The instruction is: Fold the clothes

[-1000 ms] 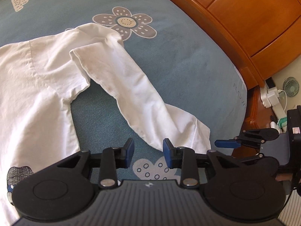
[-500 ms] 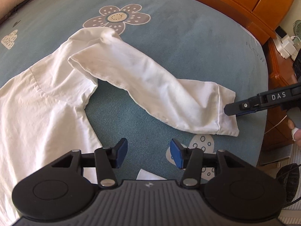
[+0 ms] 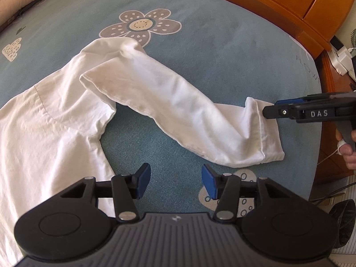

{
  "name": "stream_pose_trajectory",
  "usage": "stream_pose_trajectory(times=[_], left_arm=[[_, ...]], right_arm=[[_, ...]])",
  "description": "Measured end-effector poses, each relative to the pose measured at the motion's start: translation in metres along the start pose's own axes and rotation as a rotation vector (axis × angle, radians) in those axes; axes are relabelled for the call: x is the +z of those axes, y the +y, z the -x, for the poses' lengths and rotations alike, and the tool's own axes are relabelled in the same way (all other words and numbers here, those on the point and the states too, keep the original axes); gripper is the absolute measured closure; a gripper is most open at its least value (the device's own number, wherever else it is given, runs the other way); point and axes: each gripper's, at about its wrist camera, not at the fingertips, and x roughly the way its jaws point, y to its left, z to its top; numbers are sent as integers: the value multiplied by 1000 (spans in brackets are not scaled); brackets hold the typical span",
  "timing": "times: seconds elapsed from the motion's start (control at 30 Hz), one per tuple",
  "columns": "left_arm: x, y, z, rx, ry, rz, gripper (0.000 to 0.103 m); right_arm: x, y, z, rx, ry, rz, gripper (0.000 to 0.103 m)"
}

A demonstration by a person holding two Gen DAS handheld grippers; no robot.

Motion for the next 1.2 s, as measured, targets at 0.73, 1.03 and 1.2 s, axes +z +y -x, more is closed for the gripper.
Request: stream_pose_trajectory(times=[0.73,1.03,1.2], left_arm=[[26,-1,-1,38,-29,28,49],[38,4,5,60,-62,37,46],[37,5,7,66,-62,42,46]], right_arm=[[104,-7,18,-172,-47,377,97],[177,-37,15,-286,-79,461,97],[198,-41,-1,-294,-78,478,97]])
